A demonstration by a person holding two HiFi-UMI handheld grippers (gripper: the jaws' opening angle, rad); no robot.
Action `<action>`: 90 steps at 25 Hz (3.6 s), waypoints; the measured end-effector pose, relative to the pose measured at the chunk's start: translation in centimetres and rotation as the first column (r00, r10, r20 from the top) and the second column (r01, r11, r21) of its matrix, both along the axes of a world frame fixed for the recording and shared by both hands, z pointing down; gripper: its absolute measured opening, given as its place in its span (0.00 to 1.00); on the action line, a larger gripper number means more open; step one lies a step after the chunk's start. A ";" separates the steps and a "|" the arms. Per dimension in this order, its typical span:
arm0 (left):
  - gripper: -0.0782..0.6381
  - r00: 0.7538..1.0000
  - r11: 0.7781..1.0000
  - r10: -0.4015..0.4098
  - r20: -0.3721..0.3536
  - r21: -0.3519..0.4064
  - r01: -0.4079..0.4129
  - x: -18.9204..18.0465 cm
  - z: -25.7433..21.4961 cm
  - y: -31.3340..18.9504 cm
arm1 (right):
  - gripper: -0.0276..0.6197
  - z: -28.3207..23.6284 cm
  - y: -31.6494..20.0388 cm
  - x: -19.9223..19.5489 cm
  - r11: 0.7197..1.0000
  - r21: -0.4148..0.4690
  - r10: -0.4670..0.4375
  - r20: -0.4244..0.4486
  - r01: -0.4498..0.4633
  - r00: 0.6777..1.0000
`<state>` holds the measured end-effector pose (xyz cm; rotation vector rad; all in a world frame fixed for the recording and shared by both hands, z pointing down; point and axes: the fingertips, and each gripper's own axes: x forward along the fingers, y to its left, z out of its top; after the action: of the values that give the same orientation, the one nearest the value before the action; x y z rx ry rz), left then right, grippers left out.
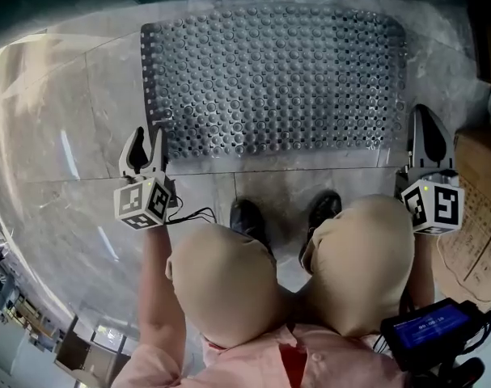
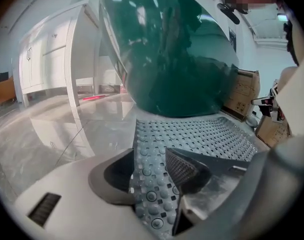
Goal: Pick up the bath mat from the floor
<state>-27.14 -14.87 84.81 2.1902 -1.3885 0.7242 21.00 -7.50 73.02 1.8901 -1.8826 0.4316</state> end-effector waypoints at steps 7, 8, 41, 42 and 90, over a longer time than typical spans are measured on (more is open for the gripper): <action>0.36 0.998 0.996 -0.061 -0.011 -0.064 0.060 -1.4 3.6 -0.4 | 0.08 -0.3 0.1 0.6 1.000 0.000 0.014 -0.009 -0.014 1.000; 0.36 0.996 0.994 -0.084 -0.021 -0.073 0.082 -1.7 4.1 -0.4 | 0.08 -0.2 0.2 0.7 1.000 0.000 0.015 -0.009 -0.015 1.000; 0.16 0.990 0.974 -0.102 0.093 -0.193 0.119 -3.4 7.1 0.3 | 0.33 9.1 4.3 5.2 0.988 -0.135 0.088 0.084 -0.076 0.993; 0.16 0.991 0.974 -0.102 0.090 -0.192 0.118 -3.4 7.1 0.3 | 0.34 9.7 4.4 5.5 0.986 -0.144 0.093 0.085 -0.080 0.992; 0.16 0.991 0.970 -0.119 0.069 -0.204 0.130 -2.8 6.6 0.3 | 0.09 17.2 6.0 7.0 0.946 -0.271 0.232 0.190 -0.176 0.954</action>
<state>-29.90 -14.58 91.41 1.9175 -1.3960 0.8499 28.03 -1.51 90.25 1.9345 -1.6683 0.9369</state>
